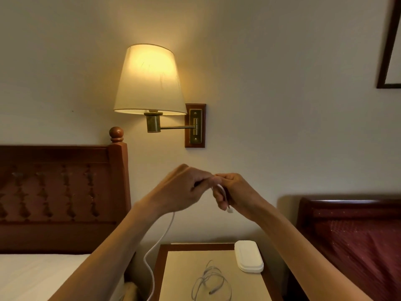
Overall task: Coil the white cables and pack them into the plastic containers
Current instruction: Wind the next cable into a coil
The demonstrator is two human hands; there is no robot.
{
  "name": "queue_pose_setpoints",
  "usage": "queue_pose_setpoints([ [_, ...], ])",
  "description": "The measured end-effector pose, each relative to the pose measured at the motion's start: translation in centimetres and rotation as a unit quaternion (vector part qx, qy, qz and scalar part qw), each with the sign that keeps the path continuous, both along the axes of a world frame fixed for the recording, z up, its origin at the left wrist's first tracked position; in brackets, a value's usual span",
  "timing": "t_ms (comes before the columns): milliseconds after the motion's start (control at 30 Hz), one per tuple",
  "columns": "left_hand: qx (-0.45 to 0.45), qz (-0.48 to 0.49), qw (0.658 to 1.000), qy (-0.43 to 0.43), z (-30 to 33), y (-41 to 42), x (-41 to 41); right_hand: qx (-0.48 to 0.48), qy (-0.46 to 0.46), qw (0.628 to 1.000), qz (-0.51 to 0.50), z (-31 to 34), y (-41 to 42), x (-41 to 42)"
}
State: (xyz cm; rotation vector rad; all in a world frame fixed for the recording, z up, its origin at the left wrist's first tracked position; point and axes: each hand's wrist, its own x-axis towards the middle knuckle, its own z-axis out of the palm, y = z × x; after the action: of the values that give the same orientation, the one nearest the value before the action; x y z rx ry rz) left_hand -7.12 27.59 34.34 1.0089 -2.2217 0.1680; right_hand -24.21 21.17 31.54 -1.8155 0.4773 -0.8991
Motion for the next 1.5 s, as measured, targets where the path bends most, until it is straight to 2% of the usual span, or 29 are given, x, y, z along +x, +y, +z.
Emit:
queue_pose_setpoints([
  [133, -0.109, 0.031, 0.992, 0.056, -0.9, -2.2, 0.6, 0.08, -0.051, 0.994, 0.053, 0.4, 0.5, -0.1],
  [300, -0.123, 0.038, 0.978, 0.167, -2.0, -3.6, 0.6, 0.203, -0.111, 0.961, 0.151, 0.4, 0.8, -0.9],
  [400, -0.087, 0.025, 0.974, 0.206, -2.3, -3.8, 0.2, 0.269, -0.154, 0.928, 0.208, 0.5, 1.0, -1.3],
  [500, -0.003, -0.003, 0.967, 0.254, -2.9, -3.9, 0.5, 0.322, -0.199, 0.894, 0.239, 0.9, 1.0, -1.9],
  [633, 0.105, -0.038, 0.952, 0.285, -6.2, -4.3, 2.5, 0.337, -0.246, 0.884, 0.211, 1.7, 0.9, -3.0],
  [733, 0.14, -0.017, 0.947, 0.29, -9.4, -4.3, 4.7, 0.346, -0.276, 0.879, 0.178, 2.6, 0.6, -4.0],
  [867, 0.151, 0.039, 0.954, 0.257, -11.8, -3.8, 7.0, 0.341, -0.278, 0.882, 0.168, 2.6, 0.0, -4.7],
  [967, 0.162, 0.078, 0.978, 0.109, -10.7, -2.4, 5.9, 0.284, -0.241, 0.919, 0.129, 2.1, -0.3, -4.2],
  [1033, 0.192, 0.051, 0.98, -0.006, -8.6, -0.6, 3.3, 0.217, -0.191, 0.955, 0.072, 1.8, -0.3, -3.5],
  [1100, 0.18, -0.011, 0.982, -0.055, -6.3, 0.9, 0.9, 0.133, -0.128, 0.983, 0.016, 1.4, 0.1, -2.7],
  [1200, 0.079, -0.077, 0.993, -0.029, -3.7, 1.7, -0.6, 0.02, -0.038, 0.998, -0.037, 0.6, 0.8, -1.9],
  [1333, -0.038, -0.076, 0.996, 0.033, -2.5, 0.9, -0.9, -0.058, 0.037, 0.996, -0.049, -0.2, 1.4, -1.4],
  [1433, -0.097, -0.027, 0.991, 0.086, -2.7, -0.4, -0.6, -0.017, 0.015, 0.999, -0.029, -0.4, 1.6, -1.3],
  [1500, -0.095, 0.003, 0.988, 0.123, -3.1, -1.1, -0.4, 0.039, -0.018, 0.999, -0.012, -0.3, 1.6, -1.3],
])
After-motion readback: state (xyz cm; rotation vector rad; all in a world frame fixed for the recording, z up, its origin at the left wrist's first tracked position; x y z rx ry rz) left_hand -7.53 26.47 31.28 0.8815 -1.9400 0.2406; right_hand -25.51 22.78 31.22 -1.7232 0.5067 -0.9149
